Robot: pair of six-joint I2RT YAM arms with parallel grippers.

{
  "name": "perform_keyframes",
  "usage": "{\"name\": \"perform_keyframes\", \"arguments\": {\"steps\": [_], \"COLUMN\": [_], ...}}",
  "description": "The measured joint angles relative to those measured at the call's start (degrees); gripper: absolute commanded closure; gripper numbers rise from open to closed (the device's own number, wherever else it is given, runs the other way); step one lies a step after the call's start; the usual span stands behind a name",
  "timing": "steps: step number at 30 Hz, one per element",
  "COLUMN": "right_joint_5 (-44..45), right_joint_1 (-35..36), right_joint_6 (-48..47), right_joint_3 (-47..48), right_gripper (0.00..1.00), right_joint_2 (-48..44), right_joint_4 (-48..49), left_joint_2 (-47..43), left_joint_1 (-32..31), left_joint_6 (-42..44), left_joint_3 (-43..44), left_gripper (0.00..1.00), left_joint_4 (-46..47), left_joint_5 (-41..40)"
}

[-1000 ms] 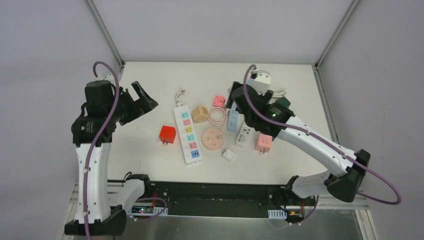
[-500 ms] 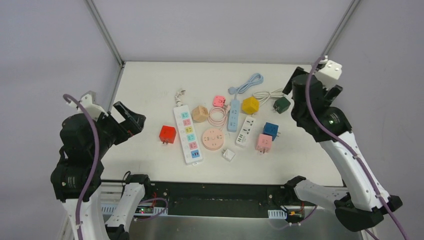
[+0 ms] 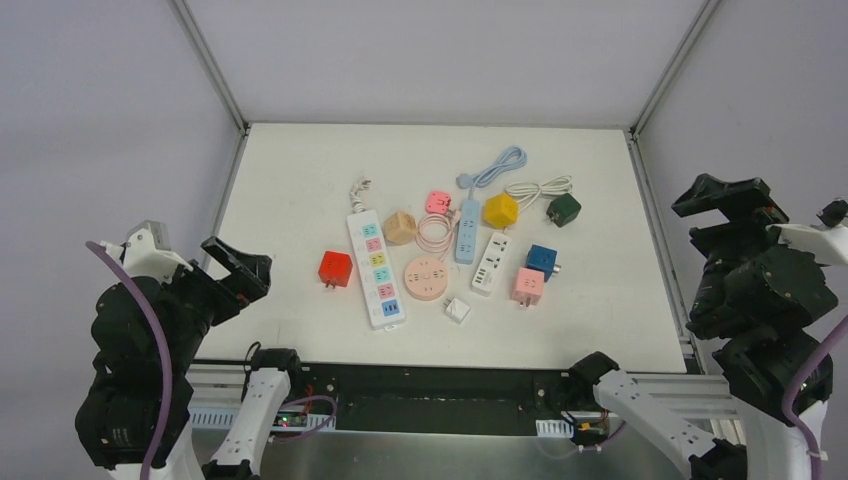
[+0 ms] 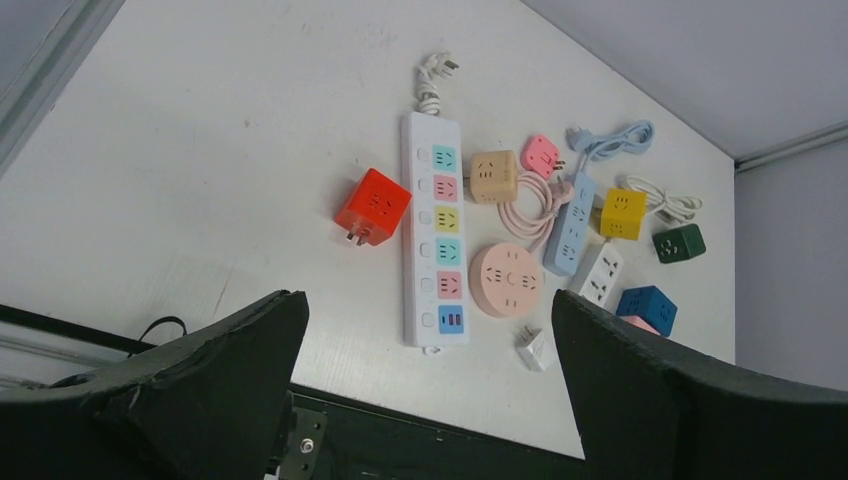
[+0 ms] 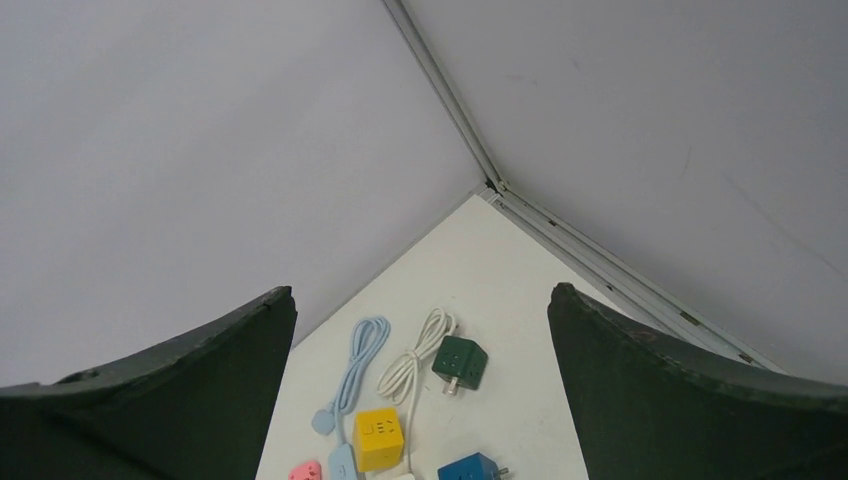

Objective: Pull the plug off the socket

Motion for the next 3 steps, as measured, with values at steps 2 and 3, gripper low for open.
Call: {"name": "perform_keyframes", "arguments": {"steps": [2, 3], "right_joint_5": [-0.6, -0.9], "right_joint_1": [0.0, 0.0], "right_joint_6": [0.5, 0.8], "right_joint_3": [-0.2, -0.3], "right_gripper": [0.0, 0.0], "right_joint_2": [0.2, 0.3], "right_joint_4": [-1.7, -2.5], "left_joint_2": [-0.1, -0.1], "left_joint_1": [0.0, 0.0], "left_joint_6": [-0.2, -0.3], "left_joint_3": [0.0, 0.0], "left_gripper": [0.01, 0.01], "left_joint_4": [-0.5, -0.6], "left_joint_5": [0.2, 0.3]}}
